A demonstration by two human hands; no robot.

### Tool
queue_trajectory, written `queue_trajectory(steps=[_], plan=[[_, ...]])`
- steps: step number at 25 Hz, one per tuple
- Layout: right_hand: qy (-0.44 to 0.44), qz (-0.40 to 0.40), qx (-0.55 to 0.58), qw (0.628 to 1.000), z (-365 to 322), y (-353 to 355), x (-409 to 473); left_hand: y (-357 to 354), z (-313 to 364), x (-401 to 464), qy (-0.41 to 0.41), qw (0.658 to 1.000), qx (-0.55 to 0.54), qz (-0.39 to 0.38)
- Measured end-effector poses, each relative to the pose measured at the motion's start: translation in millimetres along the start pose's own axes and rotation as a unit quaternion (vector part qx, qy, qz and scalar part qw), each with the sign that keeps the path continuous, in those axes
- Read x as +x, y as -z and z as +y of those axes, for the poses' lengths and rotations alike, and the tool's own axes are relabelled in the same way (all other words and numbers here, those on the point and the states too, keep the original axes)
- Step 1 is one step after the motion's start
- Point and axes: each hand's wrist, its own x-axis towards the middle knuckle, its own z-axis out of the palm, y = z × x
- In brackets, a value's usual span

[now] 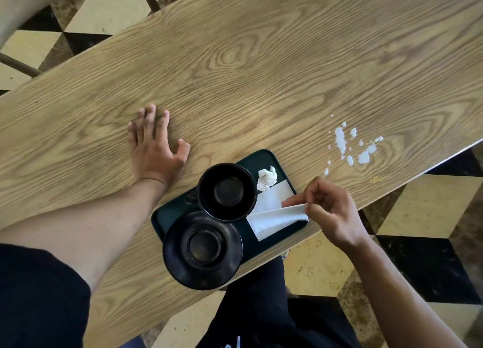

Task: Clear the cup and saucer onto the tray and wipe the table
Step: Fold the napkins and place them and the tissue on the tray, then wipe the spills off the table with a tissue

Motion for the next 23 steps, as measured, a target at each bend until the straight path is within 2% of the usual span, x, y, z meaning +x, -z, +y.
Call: queue_trajectory(steps=[2,7,14,18,20,23], plan=[[-0.025,0.005,0.058,0.998,-0.2,-0.3,1.4,0.8,0.8,-0.6,0.001,1.0,-0.001,-0.005],[-0.077,0.084,0.156,0.981,-6.3,7.8,4.6,8.2,9.3,-0.7,0.001,1.0,0.014,-0.015],[-0.09,0.187,0.1,0.973,-18.4,38.6,9.1,15.5,15.8,1.3,-0.024,0.996,0.074,-0.034],[-0.089,0.223,0.121,0.963,-21.1,60.0,18.2,23.1,33.4,16.8,-0.019,0.997,0.073,-0.016],[-0.1,0.244,0.151,0.953,-22.2,73.4,28.4,24.2,54.6,35.4,-0.061,0.997,0.051,-0.019],[-0.128,0.279,0.177,0.935,-20.9,96.9,51.0,20.2,100.5,70.2,-0.181,0.982,0.042,-0.03]])
